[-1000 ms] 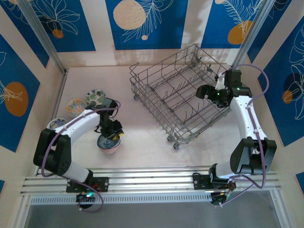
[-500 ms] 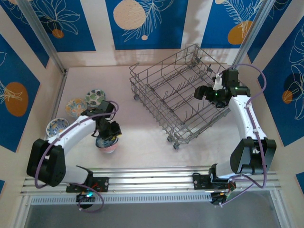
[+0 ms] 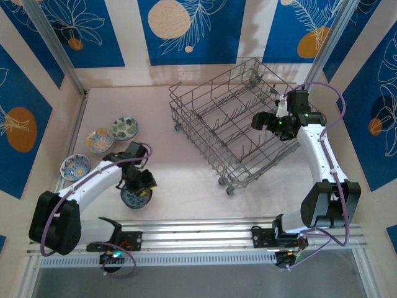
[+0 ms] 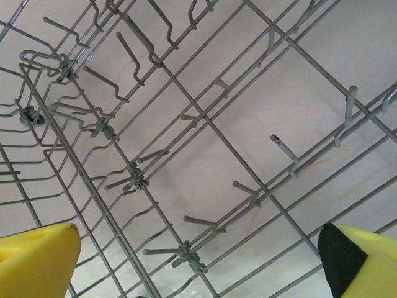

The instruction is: Load the bowls into the dish rack

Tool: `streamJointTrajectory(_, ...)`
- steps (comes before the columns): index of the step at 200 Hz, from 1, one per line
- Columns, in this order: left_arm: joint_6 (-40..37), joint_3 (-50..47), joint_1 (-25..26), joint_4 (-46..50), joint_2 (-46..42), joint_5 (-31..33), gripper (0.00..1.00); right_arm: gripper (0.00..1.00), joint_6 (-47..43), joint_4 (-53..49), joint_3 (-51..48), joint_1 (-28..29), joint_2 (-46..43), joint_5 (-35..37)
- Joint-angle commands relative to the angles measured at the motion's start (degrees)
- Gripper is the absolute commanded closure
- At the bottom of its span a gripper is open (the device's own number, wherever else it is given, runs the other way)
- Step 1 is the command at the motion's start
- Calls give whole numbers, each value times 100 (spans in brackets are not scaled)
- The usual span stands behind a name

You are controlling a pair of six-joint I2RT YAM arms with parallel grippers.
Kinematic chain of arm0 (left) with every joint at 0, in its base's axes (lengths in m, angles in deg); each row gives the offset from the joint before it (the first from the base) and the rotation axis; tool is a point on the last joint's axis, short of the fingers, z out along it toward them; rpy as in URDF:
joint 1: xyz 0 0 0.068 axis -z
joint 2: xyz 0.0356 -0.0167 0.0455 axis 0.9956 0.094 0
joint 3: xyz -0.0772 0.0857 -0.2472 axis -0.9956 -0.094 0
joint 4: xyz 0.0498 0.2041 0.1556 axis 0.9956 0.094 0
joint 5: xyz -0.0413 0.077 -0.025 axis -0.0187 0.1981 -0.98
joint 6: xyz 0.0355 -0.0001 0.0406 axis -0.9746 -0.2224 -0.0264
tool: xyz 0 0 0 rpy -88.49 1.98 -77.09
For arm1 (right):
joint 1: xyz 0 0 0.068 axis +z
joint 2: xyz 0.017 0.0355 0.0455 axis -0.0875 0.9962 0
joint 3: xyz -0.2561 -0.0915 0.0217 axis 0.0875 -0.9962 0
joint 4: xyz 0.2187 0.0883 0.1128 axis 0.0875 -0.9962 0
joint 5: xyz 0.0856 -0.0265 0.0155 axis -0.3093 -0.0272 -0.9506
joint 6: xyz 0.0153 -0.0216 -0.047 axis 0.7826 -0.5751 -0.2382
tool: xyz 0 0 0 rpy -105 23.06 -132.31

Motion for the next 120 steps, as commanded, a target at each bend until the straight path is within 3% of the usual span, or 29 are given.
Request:
streamJointTrajectory(1, 102, -163, 53, 281, -151, 14, 65, 0, 59, -140, 173, 60, 9, -4)
streamJointTrajectory(71, -102, 225, 37, 451, -135, 102, 49, 0, 55, -175, 208, 126, -15, 42)
streamJointTrajectory(120, -578, 779, 5, 1071, -18, 403, 46, 0, 25, -206, 234, 143, -20, 62)
